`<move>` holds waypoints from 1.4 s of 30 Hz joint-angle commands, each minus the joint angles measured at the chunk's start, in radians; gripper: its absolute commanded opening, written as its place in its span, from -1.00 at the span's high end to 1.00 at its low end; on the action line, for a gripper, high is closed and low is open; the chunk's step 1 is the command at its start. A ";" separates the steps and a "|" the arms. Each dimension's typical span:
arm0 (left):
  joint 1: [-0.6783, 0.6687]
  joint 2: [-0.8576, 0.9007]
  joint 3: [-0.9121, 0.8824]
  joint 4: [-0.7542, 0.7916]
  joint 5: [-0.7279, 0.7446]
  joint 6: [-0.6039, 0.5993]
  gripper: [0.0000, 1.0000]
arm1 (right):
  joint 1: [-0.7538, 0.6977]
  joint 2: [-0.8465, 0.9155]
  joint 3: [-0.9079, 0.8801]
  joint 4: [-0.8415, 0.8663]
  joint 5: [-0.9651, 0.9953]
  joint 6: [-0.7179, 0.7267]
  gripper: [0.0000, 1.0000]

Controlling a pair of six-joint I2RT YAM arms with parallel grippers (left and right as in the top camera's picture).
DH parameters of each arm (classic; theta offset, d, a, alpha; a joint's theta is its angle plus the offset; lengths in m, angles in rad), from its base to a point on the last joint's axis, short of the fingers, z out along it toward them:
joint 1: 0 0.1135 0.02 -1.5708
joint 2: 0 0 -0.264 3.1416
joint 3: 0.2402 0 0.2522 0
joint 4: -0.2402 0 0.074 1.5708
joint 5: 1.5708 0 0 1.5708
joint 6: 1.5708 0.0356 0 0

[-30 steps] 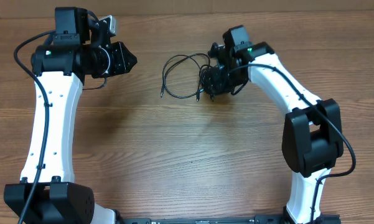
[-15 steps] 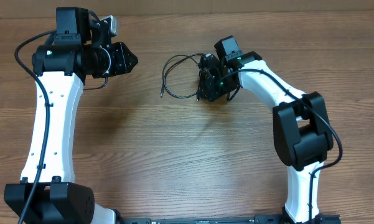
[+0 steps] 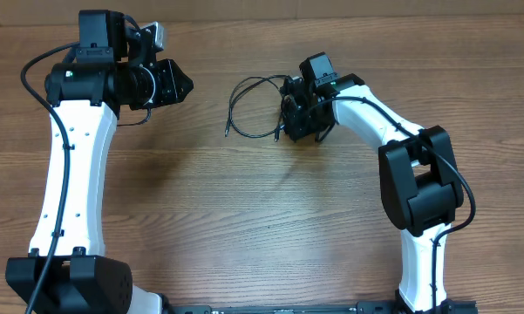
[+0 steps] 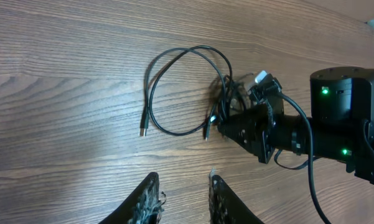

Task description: Untangle cables

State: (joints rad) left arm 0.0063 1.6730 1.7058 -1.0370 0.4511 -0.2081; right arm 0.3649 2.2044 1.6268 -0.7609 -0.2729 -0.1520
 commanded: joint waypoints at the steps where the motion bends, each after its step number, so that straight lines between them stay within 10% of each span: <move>1: -0.007 -0.026 -0.002 -0.008 -0.006 -0.009 0.46 | 0.004 0.026 0.000 -0.021 0.002 0.144 0.74; 20: -0.007 -0.026 -0.002 -0.056 -0.009 0.029 0.52 | -0.001 -0.080 0.481 -0.487 -0.282 0.261 0.92; 32: -0.005 -0.030 -0.002 -0.065 0.104 0.135 0.84 | -0.040 -0.185 0.587 -0.472 -0.545 0.400 0.92; 42: -0.039 -0.029 -0.002 0.018 0.338 0.105 0.23 | -0.066 -0.184 0.586 -0.266 -0.603 0.866 0.93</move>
State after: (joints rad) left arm -0.0010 1.6718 1.7058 -1.0374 0.6811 -0.0963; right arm 0.3016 2.0460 2.1853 -1.0664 -0.8398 0.5034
